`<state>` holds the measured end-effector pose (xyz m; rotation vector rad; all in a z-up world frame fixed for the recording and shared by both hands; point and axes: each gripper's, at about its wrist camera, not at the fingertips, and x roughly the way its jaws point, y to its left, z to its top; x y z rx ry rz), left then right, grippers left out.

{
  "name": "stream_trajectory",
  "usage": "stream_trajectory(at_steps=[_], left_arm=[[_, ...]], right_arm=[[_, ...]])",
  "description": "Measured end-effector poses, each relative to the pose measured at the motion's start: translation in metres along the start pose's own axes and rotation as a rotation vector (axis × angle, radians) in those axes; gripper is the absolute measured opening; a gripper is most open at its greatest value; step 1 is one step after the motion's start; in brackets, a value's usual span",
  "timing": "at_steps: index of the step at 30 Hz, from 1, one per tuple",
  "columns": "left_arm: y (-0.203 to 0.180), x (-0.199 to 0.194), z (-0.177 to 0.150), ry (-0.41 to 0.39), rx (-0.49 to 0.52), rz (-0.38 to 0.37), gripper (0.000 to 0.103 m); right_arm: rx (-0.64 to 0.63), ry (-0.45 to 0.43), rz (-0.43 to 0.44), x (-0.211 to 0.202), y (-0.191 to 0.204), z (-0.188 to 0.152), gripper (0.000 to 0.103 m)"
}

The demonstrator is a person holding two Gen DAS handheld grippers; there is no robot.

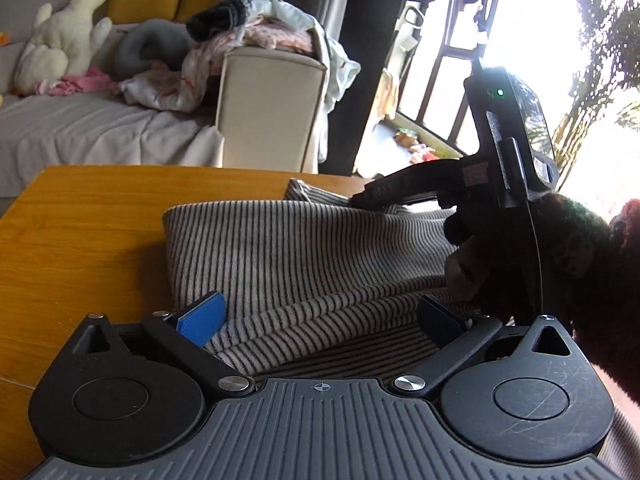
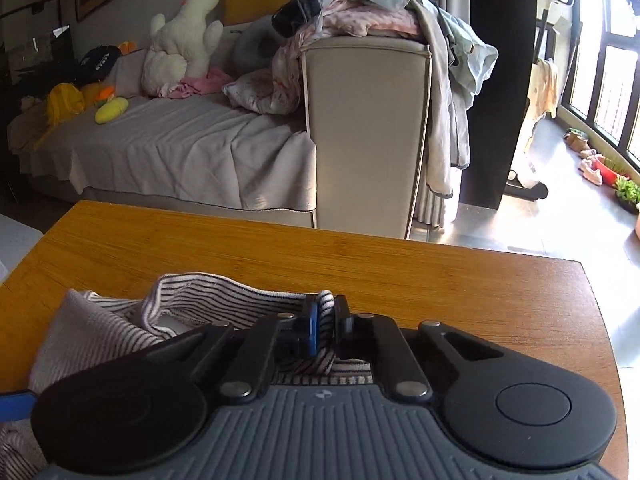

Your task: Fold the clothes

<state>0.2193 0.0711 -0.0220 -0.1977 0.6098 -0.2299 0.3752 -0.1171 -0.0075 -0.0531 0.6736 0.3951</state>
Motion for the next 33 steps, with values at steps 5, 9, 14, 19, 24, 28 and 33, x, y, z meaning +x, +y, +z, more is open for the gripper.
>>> stream_trajectory(at_steps=[5,9,14,19,24,28,33], left_arm=[[0.017,-0.038,0.02,-0.017,-0.031,-0.003,0.103],[0.024,-0.071,0.037,-0.069,-0.059,-0.009,0.103],[0.018,-0.096,0.047,-0.115,-0.049,-0.004,0.103],[0.0,-0.103,0.042,-0.097,0.002,-0.003,0.103],[-0.004,-0.097,0.025,0.036,0.055,0.004,0.103],[0.005,-0.092,0.011,0.141,0.063,0.016,0.102],[0.01,-0.09,0.007,0.208,-0.034,-0.089,0.1]], right_arm=[[0.021,-0.115,0.121,-0.094,0.002,-0.012,0.006],[0.043,-0.143,0.18,-0.164,0.0,-0.048,0.005],[0.024,-0.074,0.207,-0.206,0.01,-0.108,0.005],[-0.034,0.041,0.196,-0.218,0.018,-0.149,0.007],[-0.017,-0.087,0.162,-0.268,-0.003,-0.137,0.049],[0.093,-0.177,0.066,-0.286,-0.036,-0.123,0.06],[0.237,-0.01,0.093,-0.231,-0.061,-0.135,0.062]])
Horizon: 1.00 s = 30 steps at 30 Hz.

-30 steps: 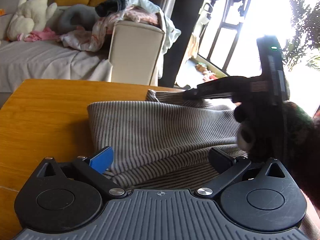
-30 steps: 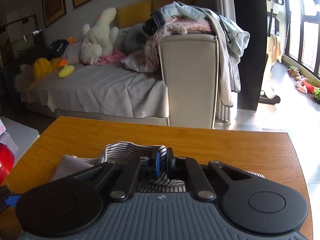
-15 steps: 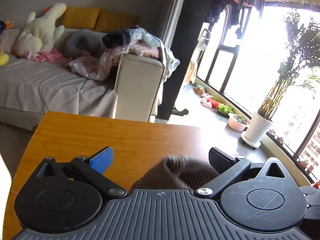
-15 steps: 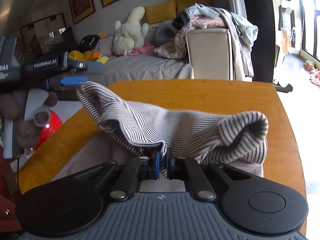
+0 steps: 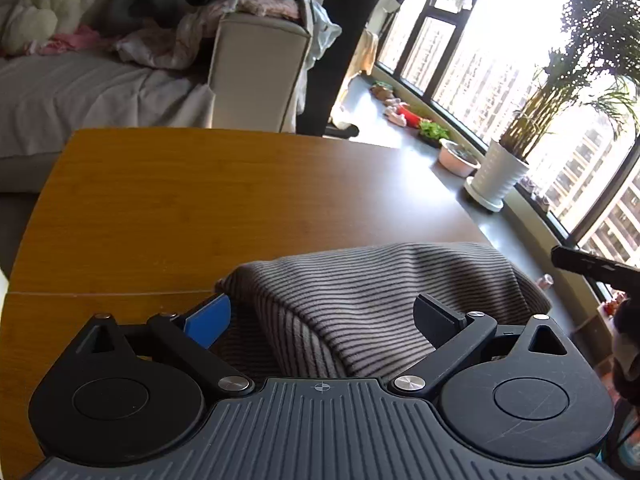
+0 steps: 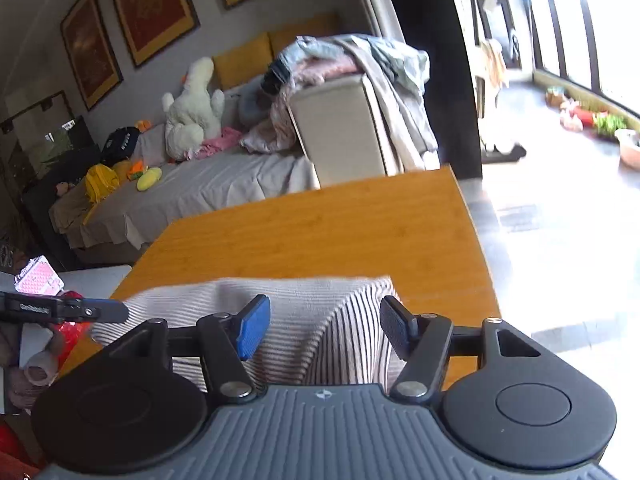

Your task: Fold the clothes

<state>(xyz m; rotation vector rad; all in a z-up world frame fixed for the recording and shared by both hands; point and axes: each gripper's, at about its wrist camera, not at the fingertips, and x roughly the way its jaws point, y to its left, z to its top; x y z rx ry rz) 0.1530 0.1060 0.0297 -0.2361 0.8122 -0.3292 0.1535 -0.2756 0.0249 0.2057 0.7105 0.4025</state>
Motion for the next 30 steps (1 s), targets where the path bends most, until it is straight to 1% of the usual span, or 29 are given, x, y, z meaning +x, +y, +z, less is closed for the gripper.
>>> stream_trajectory(at_steps=[1,2,3,4,5,6,7,8,10,11,13,16,18,23,25,27,28,29,30], left_arm=[[0.0,0.005,-0.001,0.02,-0.016,-0.012,0.099],[0.002,0.011,-0.002,0.041,-0.029,-0.016,0.097],[0.003,0.019,-0.003,0.062,-0.039,-0.012,0.09],[0.007,0.027,-0.004,0.079,-0.054,-0.015,0.077],[0.011,0.036,-0.003,0.091,-0.072,-0.025,0.066],[0.016,0.044,-0.002,0.096,-0.092,-0.04,0.062],[0.02,0.05,0.002,0.093,-0.109,-0.055,0.058],[0.021,0.056,0.009,0.088,-0.113,-0.058,0.054],[0.02,0.068,0.028,0.057,-0.085,-0.028,0.05],[0.019,0.072,0.039,0.035,-0.063,-0.011,0.045],[0.015,0.075,0.056,-0.002,-0.029,0.009,0.041],[0.008,0.061,0.065,-0.035,-0.015,-0.014,0.04],[0.002,0.046,0.059,-0.051,0.005,-0.03,0.04],[-0.008,0.02,0.019,-0.02,0.009,-0.07,0.041],[-0.01,0.014,0.0,-0.01,0.019,-0.072,0.042],[-0.01,0.015,-0.018,0.009,0.024,-0.06,0.044],[-0.008,0.018,-0.025,0.023,0.021,-0.049,0.046],[-0.005,0.021,-0.032,0.036,0.013,-0.031,0.05],[-0.002,0.024,-0.037,0.047,0.005,-0.011,0.052]], right_arm=[[0.016,0.034,-0.005,0.014,-0.002,-0.006,0.062],[0.026,0.046,-0.003,0.024,-0.002,-0.011,0.062],[0.03,0.046,0.001,0.034,-0.002,-0.016,0.058],[0.018,0.035,0.006,0.04,-0.001,-0.017,0.044],[-0.007,0.015,0.01,0.045,0.002,-0.016,0.035],[-0.015,0.001,0.012,0.051,0.004,-0.012,0.025],[-0.012,-0.004,0.009,0.059,0.005,-0.006,0.022],[-0.019,-0.009,0.002,0.068,0.007,0.001,0.021],[-0.047,-0.033,-0.029,0.085,0.01,0.021,0.017],[-0.044,-0.045,-0.034,0.089,0.01,0.03,0.016],[-0.01,-0.064,-0.023,0.091,0.006,0.044,0.016],[-0.029,-0.102,0.012,0.07,0.007,0.048,0.016],[-0.028,-0.103,0.035,0.052,0.006,0.039,0.016],[-0.021,-0.086,0.054,0.016,0.006,0.005,0.016],[-0.024,-0.072,0.041,0.011,0.005,-0.01,0.016],[-0.021,-0.042,0.013,0.014,0.002,-0.023,0.017],[-0.023,-0.025,-0.005,0.018,0.0,-0.028,0.019],[-0.028,-0.012,-0.022,0.021,-0.001,-0.033,0.02],[-0.032,-0.006,-0.043,0.024,-0.002,-0.038,0.031]])
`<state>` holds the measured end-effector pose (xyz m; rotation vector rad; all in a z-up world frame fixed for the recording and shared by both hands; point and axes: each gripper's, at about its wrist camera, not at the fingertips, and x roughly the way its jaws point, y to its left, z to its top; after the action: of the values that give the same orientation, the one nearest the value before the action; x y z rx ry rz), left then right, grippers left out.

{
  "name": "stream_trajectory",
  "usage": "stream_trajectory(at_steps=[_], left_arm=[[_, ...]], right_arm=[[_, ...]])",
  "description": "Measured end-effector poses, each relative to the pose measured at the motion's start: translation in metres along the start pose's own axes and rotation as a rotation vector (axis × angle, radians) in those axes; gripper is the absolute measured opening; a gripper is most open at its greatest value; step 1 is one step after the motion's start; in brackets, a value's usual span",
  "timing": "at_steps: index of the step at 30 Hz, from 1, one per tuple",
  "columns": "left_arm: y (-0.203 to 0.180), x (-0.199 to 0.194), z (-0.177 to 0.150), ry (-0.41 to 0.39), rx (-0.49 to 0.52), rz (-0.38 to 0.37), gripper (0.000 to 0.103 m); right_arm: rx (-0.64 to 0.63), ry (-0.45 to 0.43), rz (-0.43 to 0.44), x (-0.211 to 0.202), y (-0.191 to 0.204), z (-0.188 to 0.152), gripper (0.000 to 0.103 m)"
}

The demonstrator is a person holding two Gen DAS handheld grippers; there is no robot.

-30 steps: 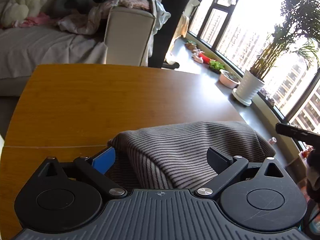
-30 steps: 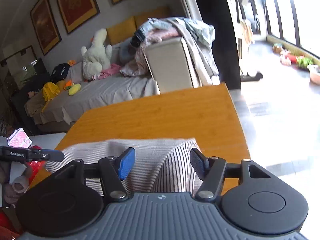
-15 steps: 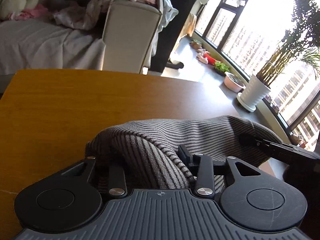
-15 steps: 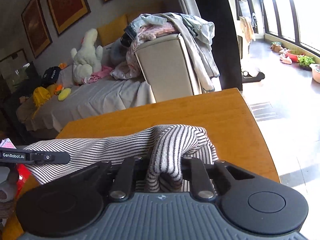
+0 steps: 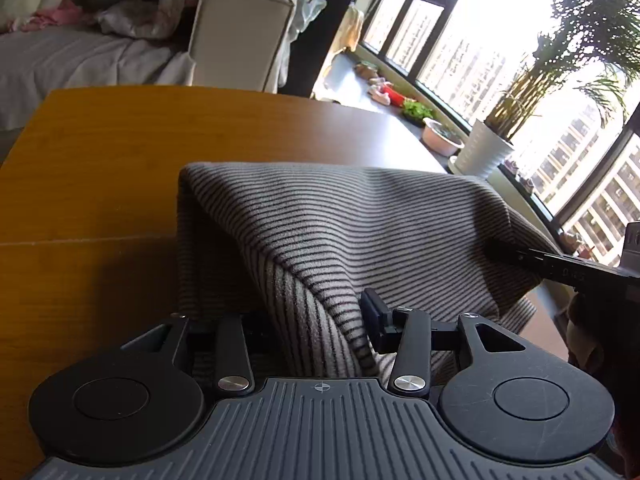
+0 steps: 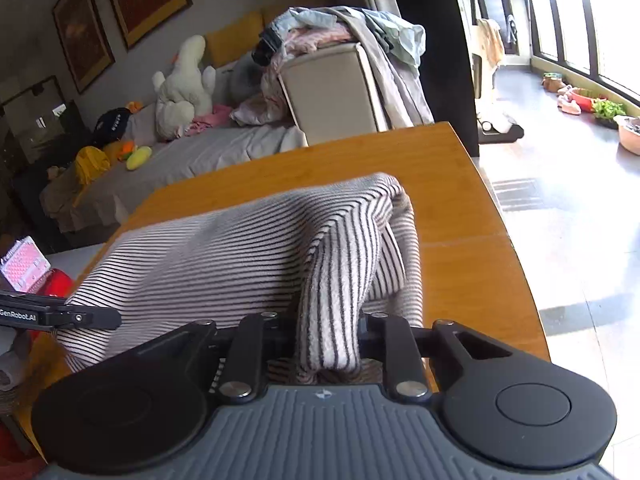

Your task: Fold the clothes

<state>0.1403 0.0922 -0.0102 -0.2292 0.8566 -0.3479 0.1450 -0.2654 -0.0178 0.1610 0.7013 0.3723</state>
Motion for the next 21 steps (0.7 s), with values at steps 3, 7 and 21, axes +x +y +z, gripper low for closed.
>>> stream_trajectory(at_steps=[3,7,21], left_arm=[[0.004,-0.006,-0.005,-0.014,-0.001,0.035,0.059],[-0.007,-0.03,-0.001,-0.077,0.051,0.087,0.074],[-0.053,-0.031,-0.009,-0.091,0.129,0.026,0.087]], right_arm=[[0.008,-0.009,-0.009,-0.005,-0.003,-0.006,0.041],[-0.03,-0.045,-0.082,-0.017,0.0,-0.003,0.085],[-0.096,-0.184,-0.108,-0.021,0.015,0.032,0.103]])
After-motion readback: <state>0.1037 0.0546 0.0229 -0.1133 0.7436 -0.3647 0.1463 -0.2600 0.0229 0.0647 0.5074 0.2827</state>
